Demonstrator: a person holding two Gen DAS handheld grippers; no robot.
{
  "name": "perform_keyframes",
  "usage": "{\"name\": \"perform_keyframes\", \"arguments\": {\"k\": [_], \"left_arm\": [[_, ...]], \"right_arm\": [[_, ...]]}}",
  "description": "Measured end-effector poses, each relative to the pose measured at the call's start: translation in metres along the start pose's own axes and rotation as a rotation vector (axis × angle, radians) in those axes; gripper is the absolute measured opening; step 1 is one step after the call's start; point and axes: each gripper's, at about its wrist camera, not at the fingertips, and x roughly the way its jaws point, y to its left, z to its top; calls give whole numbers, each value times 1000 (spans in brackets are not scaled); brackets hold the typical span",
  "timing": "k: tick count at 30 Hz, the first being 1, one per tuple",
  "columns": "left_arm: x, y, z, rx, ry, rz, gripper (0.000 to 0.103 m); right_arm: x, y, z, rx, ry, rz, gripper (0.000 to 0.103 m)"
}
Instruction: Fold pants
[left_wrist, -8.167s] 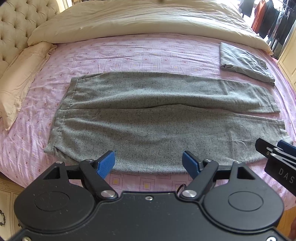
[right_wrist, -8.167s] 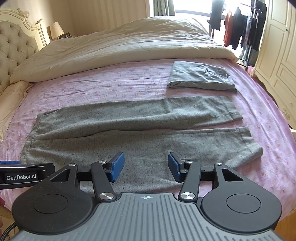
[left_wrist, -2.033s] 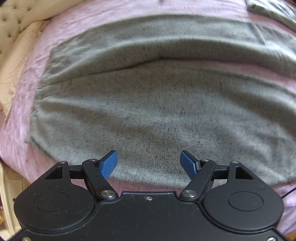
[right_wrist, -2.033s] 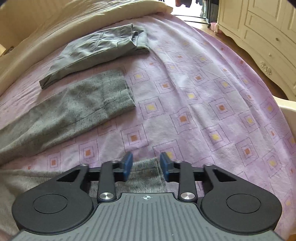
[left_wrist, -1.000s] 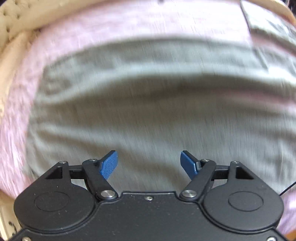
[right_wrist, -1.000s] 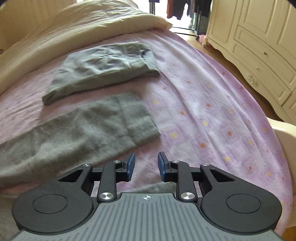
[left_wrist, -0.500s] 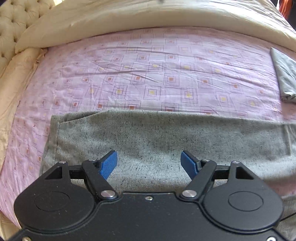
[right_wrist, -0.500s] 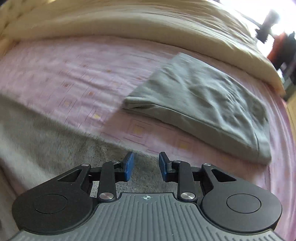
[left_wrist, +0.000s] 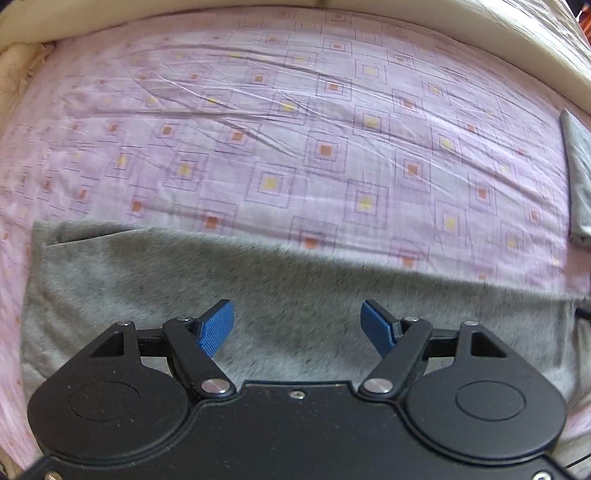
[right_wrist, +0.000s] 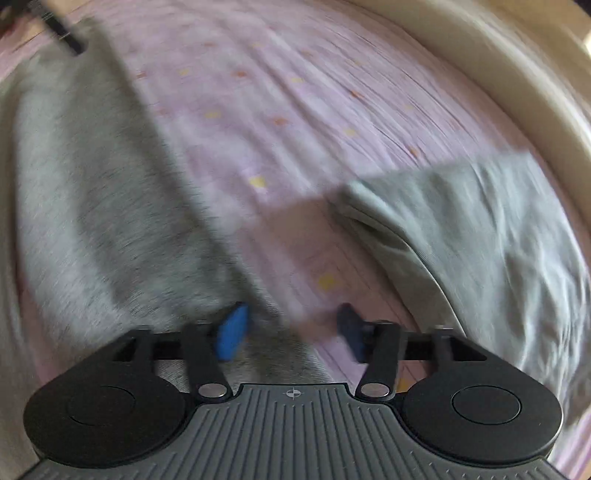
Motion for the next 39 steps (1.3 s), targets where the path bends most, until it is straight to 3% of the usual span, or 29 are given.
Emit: {"name": "perform_keyframes", "arguments": {"k": [1, 2, 4, 6, 9, 10, 11, 12, 16, 20, 25, 28, 29, 30, 31, 35, 39], "left_arm": [[5, -1, 6, -15, 16, -17, 77], [9, -1, 11, -33, 32, -30, 77], [14, -1, 18, -68, 50, -45, 77], [18, -2, 24, -90, 62, -44, 77], [25, -2, 30, -116, 78, -32, 77], [28, -2, 32, -126, 83, -26, 78], [31, -2, 33, -137, 88, -20, 79], [35, -2, 35, -147, 100, -17, 83], [57, -1, 38, -210, 159, -9, 83], [71, -7, 42, -215, 174, 54, 90], [77, -7, 46, -250, 199, 57, 91], [69, 3, 44, -277, 166, 53, 65], [64, 5, 42, -268, 154, 45, 46], [61, 8, 41, -256, 152, 34, 21], [57, 12, 37, -255, 156, 18, 14], [25, 25, 18, -274, 126, -32, 9], [-26, 21, -3, -214, 8, -60, 9]], "right_arm": [[6, -7, 5, 81, 44, -10, 86], [11, -13, 9, 154, 79, 16, 89], [14, -17, 12, 170, 94, 58, 88], [9, -11, 10, 133, 67, 66, 78], [-1, 1, 2, 105, 19, 60, 50], [-6, 6, -1, 84, 7, 86, 18], [-8, 10, -3, 73, 15, 135, 5], [-10, 19, -5, 62, 23, 136, 5], [-20, 56, -14, -81, -2, 66, 5], [-27, 65, -22, -67, -23, 38, 5], [-39, 64, -27, -17, -49, -1, 5], [-50, 67, -30, 10, -79, -24, 5], [-54, 69, -31, 19, -86, -26, 5], [-59, 71, -32, 28, -97, -32, 5], [-63, 74, -34, 37, -105, -36, 5], [-80, 84, -40, 74, -139, -52, 5], [-96, 96, -47, 96, -172, -107, 5]]}}
